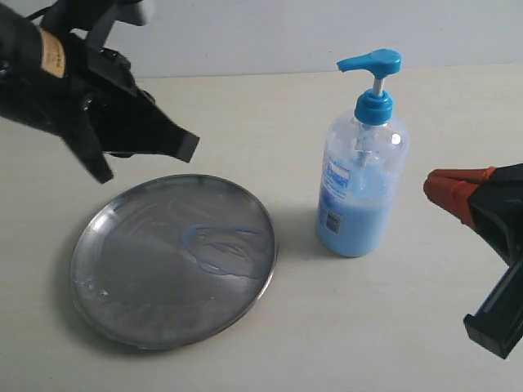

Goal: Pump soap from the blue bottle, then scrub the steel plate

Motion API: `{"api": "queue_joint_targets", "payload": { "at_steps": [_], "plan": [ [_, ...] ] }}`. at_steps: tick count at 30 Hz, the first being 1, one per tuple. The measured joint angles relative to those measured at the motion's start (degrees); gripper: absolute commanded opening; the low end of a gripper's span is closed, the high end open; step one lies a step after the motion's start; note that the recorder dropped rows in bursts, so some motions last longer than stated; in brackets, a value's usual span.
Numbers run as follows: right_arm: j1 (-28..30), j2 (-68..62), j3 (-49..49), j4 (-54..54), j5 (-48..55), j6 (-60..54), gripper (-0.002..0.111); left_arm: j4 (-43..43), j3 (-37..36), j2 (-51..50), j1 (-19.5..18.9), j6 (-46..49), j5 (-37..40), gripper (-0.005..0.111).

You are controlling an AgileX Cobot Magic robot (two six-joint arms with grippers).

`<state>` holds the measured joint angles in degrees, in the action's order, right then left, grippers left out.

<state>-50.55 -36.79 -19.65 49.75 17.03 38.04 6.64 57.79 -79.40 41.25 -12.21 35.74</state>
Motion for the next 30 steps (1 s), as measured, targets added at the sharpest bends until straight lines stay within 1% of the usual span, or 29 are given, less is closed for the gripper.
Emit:
{"api": "queue_joint_targets", "payload": {
  "at_steps": [5, 12, 22, 26, 30],
  "plan": [
    [0.0, -2.7, 0.0, 0.0, -0.2, 1.4, 0.000, 0.0, -8.2, 8.8, 0.0, 0.0, -4.2, 0.000],
    [0.0, -6.3, 0.0, 0.0, -0.9, 3.6, 0.000, 0.0, -16.8, 23.3, 0.0, 0.0, -8.1, 0.000],
    [0.0, -11.2, 0.0, 0.2, -3.4, 5.3, 0.000, 0.0, -26.3, 44.0, 0.0, 0.0, -13.1, 0.000],
    [0.0, -12.0, 0.0, 3.6, -3.5, 5.3, 0.000, 0.0, -30.2, 49.9, 0.0, 0.0, -15.4, 0.000],
    [0.0, -12.0, 0.0, 6.7, -3.6, 5.3, 0.000, 0.0, -32.3, 53.6, 0.0, 0.0, -16.1, 0.000]
  ]
}}
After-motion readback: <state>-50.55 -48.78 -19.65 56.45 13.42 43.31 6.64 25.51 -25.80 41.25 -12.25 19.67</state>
